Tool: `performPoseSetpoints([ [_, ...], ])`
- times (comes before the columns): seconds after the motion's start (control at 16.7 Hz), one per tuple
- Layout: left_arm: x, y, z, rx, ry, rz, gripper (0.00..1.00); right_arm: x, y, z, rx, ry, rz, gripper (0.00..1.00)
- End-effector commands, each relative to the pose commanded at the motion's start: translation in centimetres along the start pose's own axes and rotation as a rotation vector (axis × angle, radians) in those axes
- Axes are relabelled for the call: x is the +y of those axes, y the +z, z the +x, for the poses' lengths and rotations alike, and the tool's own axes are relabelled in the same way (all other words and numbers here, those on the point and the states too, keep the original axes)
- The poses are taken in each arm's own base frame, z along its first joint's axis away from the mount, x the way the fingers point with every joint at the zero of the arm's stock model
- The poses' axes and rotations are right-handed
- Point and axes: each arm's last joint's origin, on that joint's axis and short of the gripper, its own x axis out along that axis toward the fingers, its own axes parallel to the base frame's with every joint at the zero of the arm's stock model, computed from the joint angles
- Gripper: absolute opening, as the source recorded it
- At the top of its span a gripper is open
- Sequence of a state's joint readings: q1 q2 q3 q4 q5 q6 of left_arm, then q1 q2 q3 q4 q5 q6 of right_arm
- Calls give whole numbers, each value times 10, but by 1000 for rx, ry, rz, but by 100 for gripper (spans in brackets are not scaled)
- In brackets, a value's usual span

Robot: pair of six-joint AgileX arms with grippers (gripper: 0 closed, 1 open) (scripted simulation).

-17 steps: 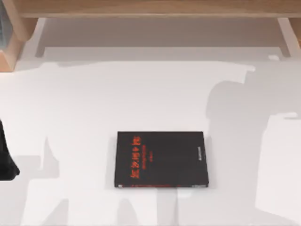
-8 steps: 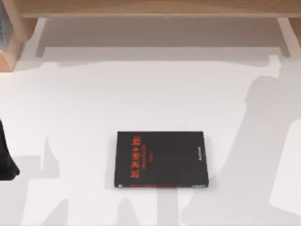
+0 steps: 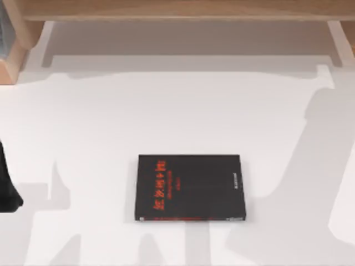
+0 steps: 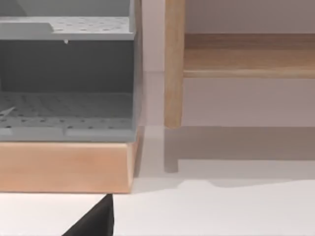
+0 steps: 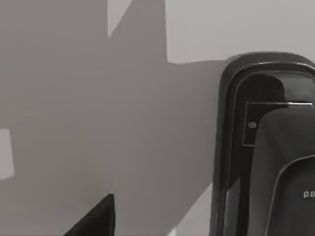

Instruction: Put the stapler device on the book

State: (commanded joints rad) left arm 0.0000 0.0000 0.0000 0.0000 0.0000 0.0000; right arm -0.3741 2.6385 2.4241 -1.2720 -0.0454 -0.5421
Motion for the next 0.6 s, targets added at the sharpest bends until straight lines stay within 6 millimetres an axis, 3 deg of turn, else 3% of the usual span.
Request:
performPoseSetpoints([
  [0.6,0,0,0,0,0,0,100,0,0,0,0,0,0,17],
])
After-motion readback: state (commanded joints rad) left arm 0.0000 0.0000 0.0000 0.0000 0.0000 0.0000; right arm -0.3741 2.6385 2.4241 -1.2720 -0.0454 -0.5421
